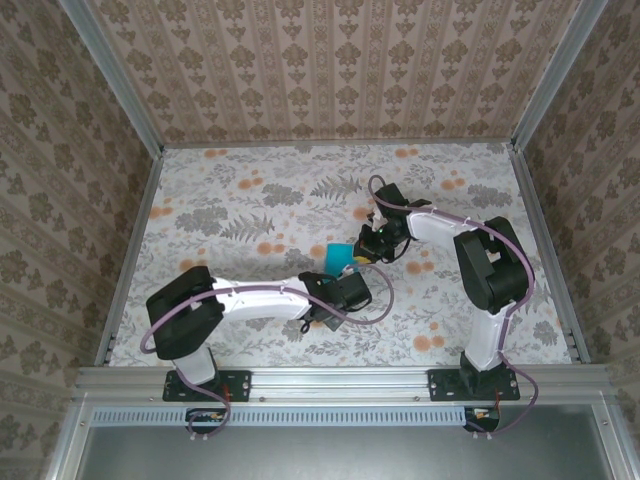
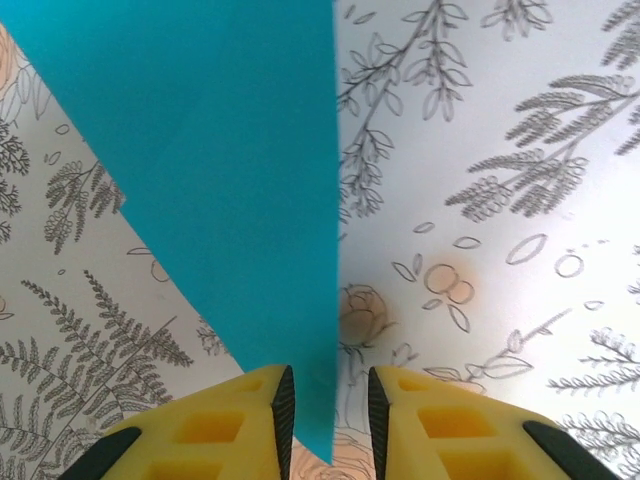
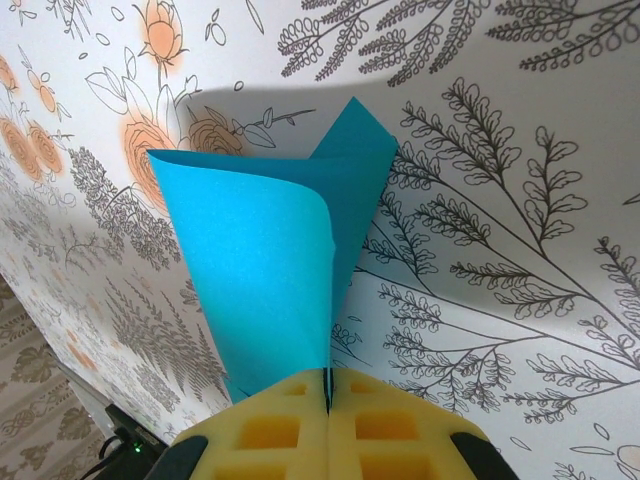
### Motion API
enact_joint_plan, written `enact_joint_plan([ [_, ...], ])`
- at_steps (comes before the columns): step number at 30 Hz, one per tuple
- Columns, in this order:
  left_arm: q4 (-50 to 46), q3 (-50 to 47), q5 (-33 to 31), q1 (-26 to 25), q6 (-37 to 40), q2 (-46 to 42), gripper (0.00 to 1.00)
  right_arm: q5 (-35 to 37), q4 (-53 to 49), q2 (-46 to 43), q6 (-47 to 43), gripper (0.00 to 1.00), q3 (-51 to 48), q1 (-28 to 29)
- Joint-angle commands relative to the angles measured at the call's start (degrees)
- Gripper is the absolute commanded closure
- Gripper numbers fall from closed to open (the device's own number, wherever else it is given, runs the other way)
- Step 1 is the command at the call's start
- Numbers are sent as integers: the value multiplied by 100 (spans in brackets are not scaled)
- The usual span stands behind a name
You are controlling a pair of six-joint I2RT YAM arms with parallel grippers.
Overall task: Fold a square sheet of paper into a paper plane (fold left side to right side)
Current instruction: Fold the wing for the fifth time at the center of the table.
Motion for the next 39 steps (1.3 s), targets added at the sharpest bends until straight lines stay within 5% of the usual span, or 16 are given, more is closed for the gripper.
enact_joint_plan([
  [1, -249, -43, -201, -89, -235, -1, 74, -57, -161, 138, 31, 100, 161, 11],
  [16, -413, -99, -394, -112, -529, 68, 70, -57, -191, 139, 23, 100, 196, 18],
  [39, -141, -70, -83, 117, -290, 214, 81, -66, -262, 172, -6, 100, 275, 34],
])
